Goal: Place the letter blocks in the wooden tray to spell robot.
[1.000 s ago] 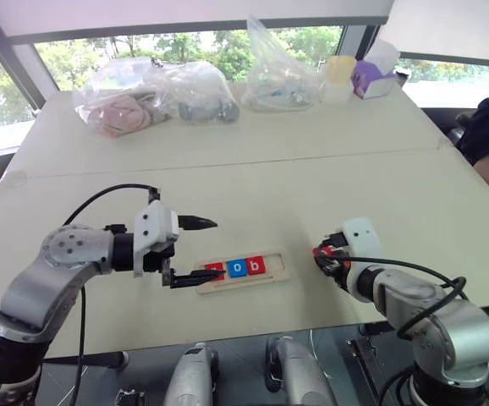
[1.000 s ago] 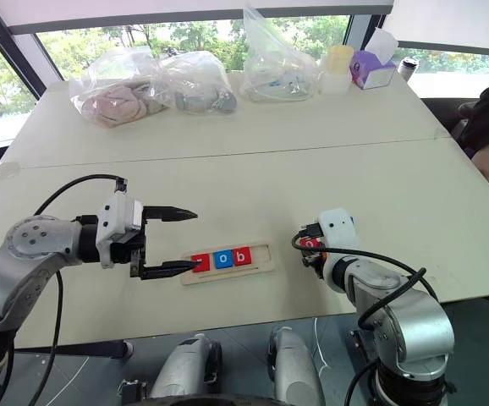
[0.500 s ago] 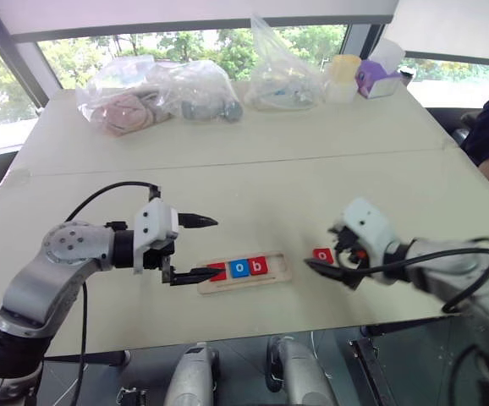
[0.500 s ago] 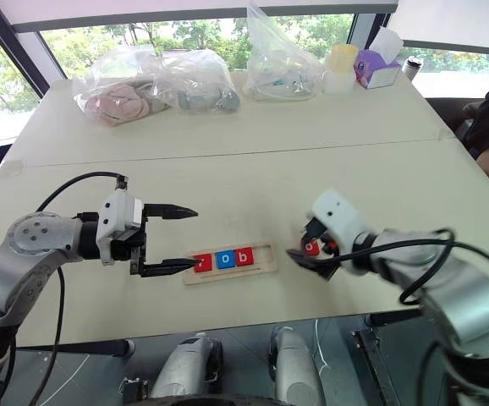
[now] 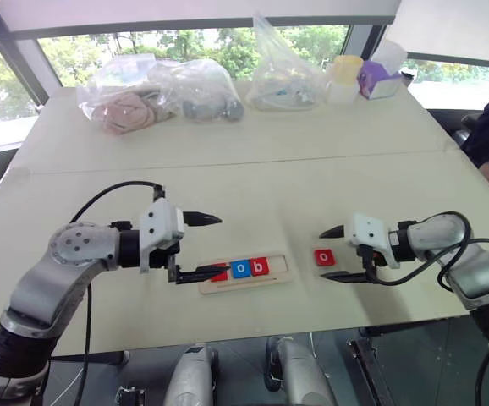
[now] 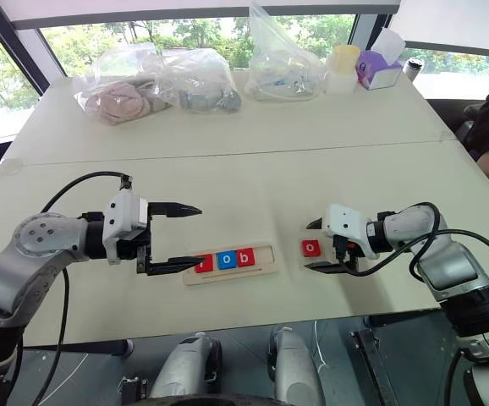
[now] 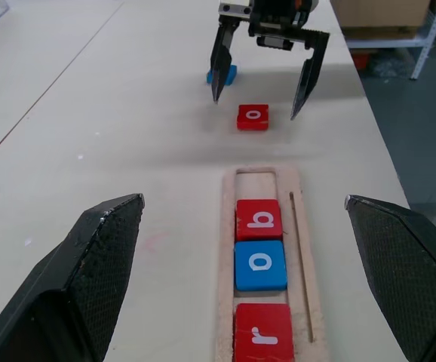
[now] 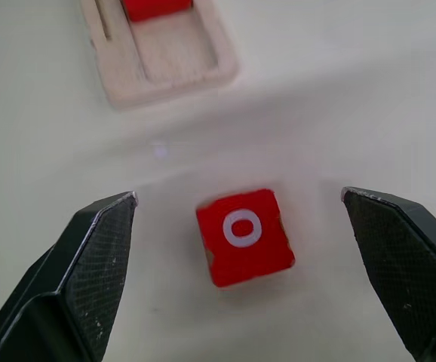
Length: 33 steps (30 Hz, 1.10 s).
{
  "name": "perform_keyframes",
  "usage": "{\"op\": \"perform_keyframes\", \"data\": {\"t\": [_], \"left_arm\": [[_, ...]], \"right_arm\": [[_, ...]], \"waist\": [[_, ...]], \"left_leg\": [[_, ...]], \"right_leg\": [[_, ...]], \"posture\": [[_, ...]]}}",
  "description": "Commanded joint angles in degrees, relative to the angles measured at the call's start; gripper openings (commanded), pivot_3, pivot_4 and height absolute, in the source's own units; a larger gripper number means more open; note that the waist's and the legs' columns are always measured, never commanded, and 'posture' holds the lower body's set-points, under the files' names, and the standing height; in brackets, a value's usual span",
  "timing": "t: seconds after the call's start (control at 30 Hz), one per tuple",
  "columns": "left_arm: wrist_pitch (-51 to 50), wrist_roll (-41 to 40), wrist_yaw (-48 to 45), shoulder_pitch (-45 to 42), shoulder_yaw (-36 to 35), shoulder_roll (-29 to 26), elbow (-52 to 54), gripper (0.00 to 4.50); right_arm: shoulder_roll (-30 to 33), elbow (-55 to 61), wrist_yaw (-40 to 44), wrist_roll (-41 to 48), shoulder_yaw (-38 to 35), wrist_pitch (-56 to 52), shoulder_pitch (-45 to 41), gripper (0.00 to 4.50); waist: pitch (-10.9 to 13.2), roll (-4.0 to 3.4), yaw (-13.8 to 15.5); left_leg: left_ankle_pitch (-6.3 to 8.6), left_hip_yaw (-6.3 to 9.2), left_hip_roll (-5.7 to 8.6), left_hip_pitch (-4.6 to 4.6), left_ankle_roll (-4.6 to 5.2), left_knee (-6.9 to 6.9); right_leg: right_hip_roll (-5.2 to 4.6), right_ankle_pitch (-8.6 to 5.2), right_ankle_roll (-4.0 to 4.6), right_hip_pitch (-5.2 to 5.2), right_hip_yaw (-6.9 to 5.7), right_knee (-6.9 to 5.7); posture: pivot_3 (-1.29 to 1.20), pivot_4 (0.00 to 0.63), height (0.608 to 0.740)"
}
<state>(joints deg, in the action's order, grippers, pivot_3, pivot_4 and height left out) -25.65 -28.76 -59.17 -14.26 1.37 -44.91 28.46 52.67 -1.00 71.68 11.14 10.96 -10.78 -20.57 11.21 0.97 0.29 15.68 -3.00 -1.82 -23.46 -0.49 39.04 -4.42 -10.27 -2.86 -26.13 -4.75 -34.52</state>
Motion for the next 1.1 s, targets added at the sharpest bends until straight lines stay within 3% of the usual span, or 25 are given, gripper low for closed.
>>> {"op": "perform_keyframes", "data": {"t": [0.03,0.13,0.3,0.7,1.1], "left_arm": [[-1.39,-1.07,1.55,-0.27,-0.83,-0.4,3.84,4.5],[-3.34,-1.52,2.69,-1.26,-0.54,-0.27,5.31,4.5],[-5.89,-2.19,3.79,-2.92,-0.29,-0.19,6.61,4.5],[-4.62,-2.0,1.13,-5.38,-0.86,-0.77,1.35,4.5],[-4.06,-2.21,2.02,-2.12,-2.22,-1.37,3.59,4.5]], "right_arm": [[-0.55,-1.5,0.93,-0.72,-0.67,2.08,-1.03,4.47],[-1.01,-2.63,1.37,-1.19,-0.67,2.61,-1.14,3.59],[-1.79,-3.43,1.35,-2.02,-0.64,2.7,-1.56,1.13],[-5.45,12.82,1.08,2.53,1.59,-11.62,-6.66,1.14],[-10.05,11.43,-0.03,-2.25,7.87,-9.28,-7.86,1.14]], "waist": [[0.0,0.0,0.34],[0.0,0.0,0.45],[0.0,0.0,0.49],[-0.01,0.01,0.58],[-0.01,0.01,0.45]], "left_leg": [[0.0,0.0,0.0,0.0,0.0,0.0],[0.0,0.0,0.0,0.0,0.0,0.03],[0.0,0.02,0.01,0.03,0.0,0.11],[-0.03,0.1,-0.01,0.12,-0.04,0.13],[-0.03,0.03,0.01,0.1,-0.04,0.18]], "right_leg": [[0.0,0.0,0.0,0.0,0.0,0.0],[0.0,0.01,0.01,0.01,0.0,-0.01],[0.0,0.01,0.01,0.04,0.0,-0.1],[0.03,0.0,0.02,-0.1,0.0,-0.54],[-0.02,-0.01,0.03,-0.1,0.03,-0.54]], "posture": [[0.0,0.15,0.74],[0.0,0.15,0.74],[0.0,0.15,0.74],[0.0,0.15,0.74],[0.0,0.15,0.74]]}}
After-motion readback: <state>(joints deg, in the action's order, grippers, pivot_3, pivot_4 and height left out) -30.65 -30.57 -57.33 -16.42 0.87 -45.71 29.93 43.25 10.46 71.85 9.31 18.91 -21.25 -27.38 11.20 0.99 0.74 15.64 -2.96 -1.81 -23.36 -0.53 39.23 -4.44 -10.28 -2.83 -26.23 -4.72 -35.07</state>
